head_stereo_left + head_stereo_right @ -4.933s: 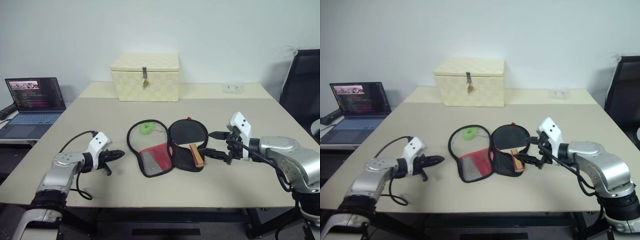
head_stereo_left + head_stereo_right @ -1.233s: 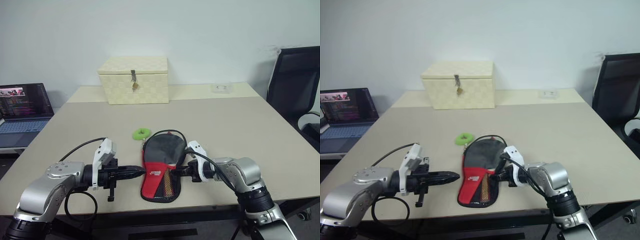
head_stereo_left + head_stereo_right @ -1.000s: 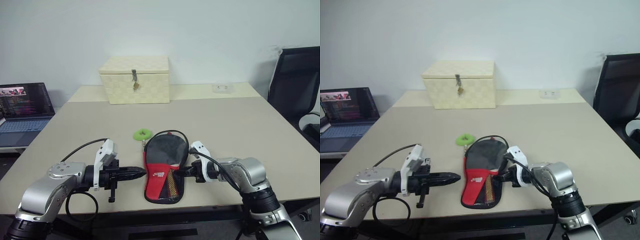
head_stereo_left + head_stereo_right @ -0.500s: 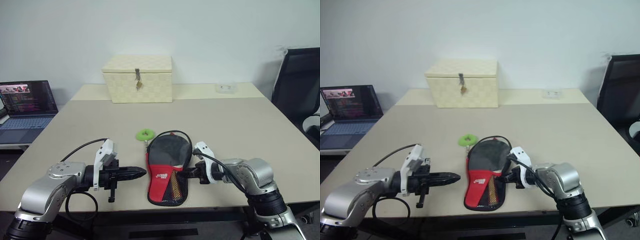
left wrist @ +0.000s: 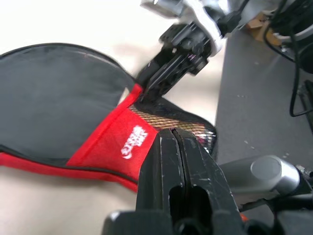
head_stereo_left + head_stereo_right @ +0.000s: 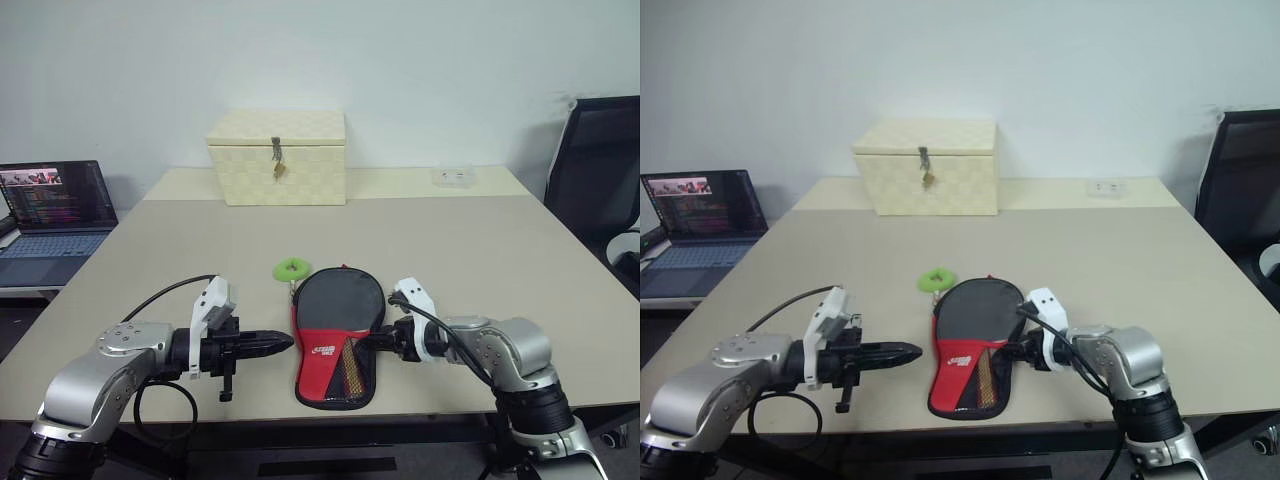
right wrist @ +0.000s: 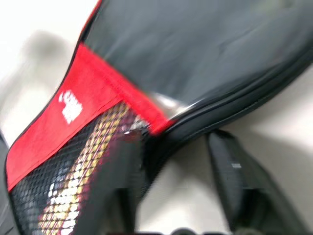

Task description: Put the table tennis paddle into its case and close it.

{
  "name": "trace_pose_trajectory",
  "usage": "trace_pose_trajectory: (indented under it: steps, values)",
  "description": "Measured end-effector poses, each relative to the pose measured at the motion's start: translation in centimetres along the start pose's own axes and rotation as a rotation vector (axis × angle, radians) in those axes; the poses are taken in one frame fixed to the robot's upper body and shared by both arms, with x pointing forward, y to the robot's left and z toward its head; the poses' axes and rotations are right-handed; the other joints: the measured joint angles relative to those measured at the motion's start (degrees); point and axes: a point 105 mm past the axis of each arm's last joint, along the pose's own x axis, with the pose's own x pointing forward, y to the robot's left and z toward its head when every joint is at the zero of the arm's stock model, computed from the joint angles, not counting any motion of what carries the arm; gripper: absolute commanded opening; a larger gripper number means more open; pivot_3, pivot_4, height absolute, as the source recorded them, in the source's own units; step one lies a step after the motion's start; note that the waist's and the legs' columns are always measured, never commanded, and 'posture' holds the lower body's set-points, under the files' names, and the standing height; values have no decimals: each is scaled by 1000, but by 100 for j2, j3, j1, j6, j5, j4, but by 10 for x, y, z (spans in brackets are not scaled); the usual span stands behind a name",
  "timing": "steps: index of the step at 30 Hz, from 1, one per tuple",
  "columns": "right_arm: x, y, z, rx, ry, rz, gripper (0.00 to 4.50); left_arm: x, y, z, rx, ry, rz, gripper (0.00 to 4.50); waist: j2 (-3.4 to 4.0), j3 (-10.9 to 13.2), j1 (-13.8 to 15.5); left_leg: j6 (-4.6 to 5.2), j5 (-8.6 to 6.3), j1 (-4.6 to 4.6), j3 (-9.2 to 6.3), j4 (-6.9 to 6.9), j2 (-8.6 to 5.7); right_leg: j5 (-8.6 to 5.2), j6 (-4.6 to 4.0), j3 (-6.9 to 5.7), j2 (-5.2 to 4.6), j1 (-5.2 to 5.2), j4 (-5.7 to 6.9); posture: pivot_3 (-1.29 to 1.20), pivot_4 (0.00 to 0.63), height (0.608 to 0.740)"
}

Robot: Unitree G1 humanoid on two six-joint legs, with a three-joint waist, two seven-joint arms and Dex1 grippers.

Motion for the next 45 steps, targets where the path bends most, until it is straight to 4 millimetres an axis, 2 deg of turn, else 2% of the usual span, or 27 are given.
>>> trace_pose_trajectory:
  steps: [4, 8, 11, 15, 21, 25, 28, 32, 38, 39, 41, 45]
  values:
    - [-21, 4, 15, -58, -51, 6, 4487, -1, 3, -3, -9, 1, 31, 0, 1, 0, 1, 0, 0, 0, -1, 0, 1, 0, 1, 1, -3, 0, -1, 0, 150, 740]
    - [-32, 15, 41, -147, -112, 76, 4487, -4, 10, -4, -11, -9, 76, 0, 1, 1, -1, 0, 0, 1, 0, 1, 4, -5, 7, -2, -3, 0, -1, 0, 150, 740]
    - [-28, 20, 59, -232, -151, 114, 4487, -5, 13, -5, -13, -11, 99, 0, 1, 0, -2, 0, 0, 1, 4, 0, 3, -5, 8, -2, -2, 0, -2, 0, 150, 740]
    - [3, 20, 63, -256, -156, 138, 4487, -7, 17, -7, -13, -15, 132, 0, 0, 0, -5, 0, 0, 1, 5, -1, 4, 2, -5, 1, -2, -1, -3, 0, 150, 740]
    - [57, 44, 55, -251, -159, 195, 4487, -10, 31, -6, -29, -53, 233, 0, 1, 1, 4, 0, 0, -7, -2, 0, 2, 3, -6, -5, -4, -5, -1, 0, 150, 740]
    - [79, 45, 45, -229, -154, 150, 4487, -13, 43, -3, -10, -64, 310, 0, 0, 1, 30, -1, 0, -8, -8, 2, -2, 5, -5, -9, -9, -4, 0, 0, 150, 740]
    - [87, 44, 33, -226, -129, 132, 4487, -16, 66, -3, 21, -49, 422, 0, 0, 0, 69, -1, 1, -8, -11, 4, -5, 5, -5, -14, -9, -3, 2, 0, 150, 740]
    - [88, 44, 29, -223, -126, 129, 4500, -8, 101, -3, 47, -17, 531, 1170, -2, -1, 127, -2, 1, -6, -12, 9, -7, 6, -2, -22, -2, -1, 4, 0, 150, 740]
    - [89, 48, 29, -229, -127, 130, 4500, 13, 145, 9, 55, 3, 601, 3299, -4, -2, 142, -1, 1, -9, -4, 10, -14, 10, 3, -30, 3, -4, 5, 0, 150, 740]
    - [89, 48, 29, -229, -128, 130, 4500, 17, 151, 10, 49, 9, 610, 3760, -5, -2, 143, -1, 1, -10, -5, 11, -14, 10, 4, -33, 3, -3, 4, 0, 150, 740]
    - [89, 48, 29, -229, -129, 128, 4500, 25, 163, 9, 31, 27, 637, 4352, -5, -2, 142, -1, 1, -12, -3, 11, -15, 11, 6, -32, 3, -6, 4, 0, 150, 740]
    - [88, 50, 30, -227, -134, 124, 4500, 34, 180, 2, -17, 74, 679, 4456, -5, -3, 127, -1, 1, -34, 0, 15, -16, 12, 8, -32, 3, -29, 8, 0, 150, 740]
